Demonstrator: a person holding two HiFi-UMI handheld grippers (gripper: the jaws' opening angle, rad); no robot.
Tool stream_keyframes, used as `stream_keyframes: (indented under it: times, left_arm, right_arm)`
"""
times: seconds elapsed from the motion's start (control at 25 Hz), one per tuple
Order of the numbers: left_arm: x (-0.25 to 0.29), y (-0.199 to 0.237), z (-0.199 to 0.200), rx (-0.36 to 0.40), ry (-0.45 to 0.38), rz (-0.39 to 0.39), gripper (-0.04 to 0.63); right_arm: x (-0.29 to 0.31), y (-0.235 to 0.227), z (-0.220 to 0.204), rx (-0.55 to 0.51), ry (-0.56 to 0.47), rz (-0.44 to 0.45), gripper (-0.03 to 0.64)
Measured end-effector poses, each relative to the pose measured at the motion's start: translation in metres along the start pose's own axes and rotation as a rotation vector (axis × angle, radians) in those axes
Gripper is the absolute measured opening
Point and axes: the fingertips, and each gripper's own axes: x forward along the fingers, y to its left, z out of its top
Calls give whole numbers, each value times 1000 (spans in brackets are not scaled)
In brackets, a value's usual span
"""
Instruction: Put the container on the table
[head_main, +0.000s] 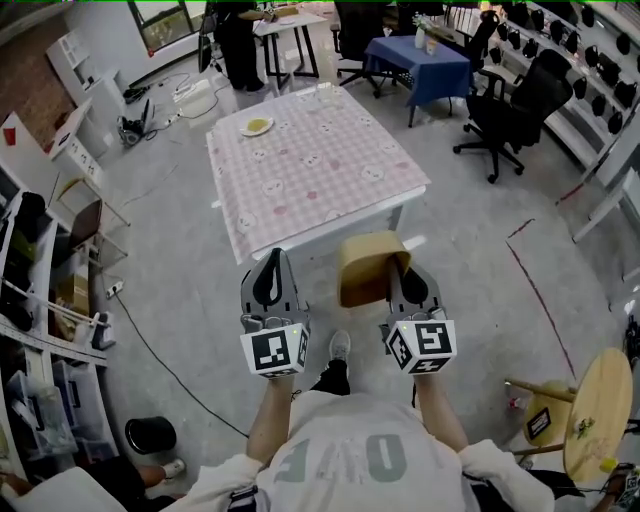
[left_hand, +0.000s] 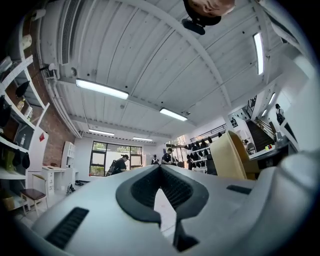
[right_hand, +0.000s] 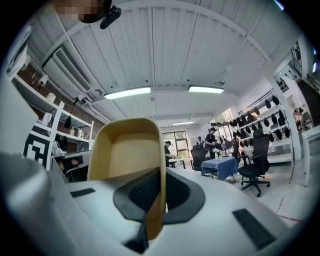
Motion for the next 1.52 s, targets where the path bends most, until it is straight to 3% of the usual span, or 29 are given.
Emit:
stream_keyframes:
  times: [0.24,0.44,1.0,1.52]
  left_arm:
    - [113,59,-7,-3,-38,34,28]
    - [159,104,-22,-7,-36,59,28]
    - [200,156,-52,-8,-4,152,28]
    - [234,183,-55,35,-6,220,28]
  right_arm:
    - [124,-13,19,-10,3,10,29]
    - [196,2,14,17,20,20,29]
    - [289,25,-15,34,108,109,29]
    - [338,15,-15,32,106,144,29]
